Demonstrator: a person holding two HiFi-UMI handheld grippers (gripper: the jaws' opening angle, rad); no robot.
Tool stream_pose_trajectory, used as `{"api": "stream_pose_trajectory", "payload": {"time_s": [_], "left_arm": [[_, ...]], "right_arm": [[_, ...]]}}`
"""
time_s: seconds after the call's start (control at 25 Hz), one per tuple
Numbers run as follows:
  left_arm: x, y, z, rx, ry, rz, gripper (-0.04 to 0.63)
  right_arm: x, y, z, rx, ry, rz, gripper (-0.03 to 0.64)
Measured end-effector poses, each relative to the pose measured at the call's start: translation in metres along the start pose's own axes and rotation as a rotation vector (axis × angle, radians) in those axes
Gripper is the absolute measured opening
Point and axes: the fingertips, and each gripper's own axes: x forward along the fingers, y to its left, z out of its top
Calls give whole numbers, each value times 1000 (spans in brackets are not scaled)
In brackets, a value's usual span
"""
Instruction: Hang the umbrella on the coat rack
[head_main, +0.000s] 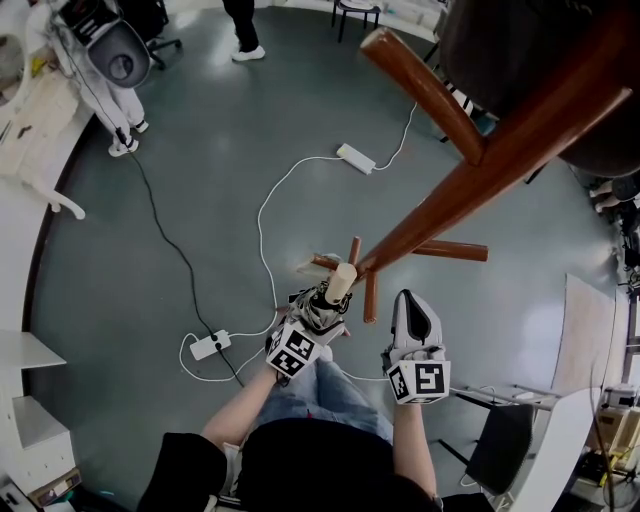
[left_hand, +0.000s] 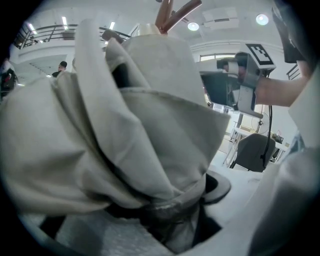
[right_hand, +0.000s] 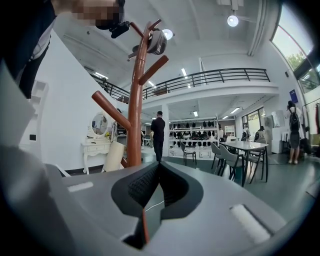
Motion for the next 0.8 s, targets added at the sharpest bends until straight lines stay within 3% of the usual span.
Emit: {"api": "stream_pose_trajectory", "payload": {"time_s": [0.48,0.64,0.8], "left_arm": [[10,-7,-28,-41,11,30,310],[16,-4,-28,-51,-17,64,310],[24,-5,-29,-58,-39,85,310]], "right_arm": [[4,17,-19,-5,5,34,8],[7,27,-50,11,3,41,8],[9,35,-101,117,38,38,6]]}}
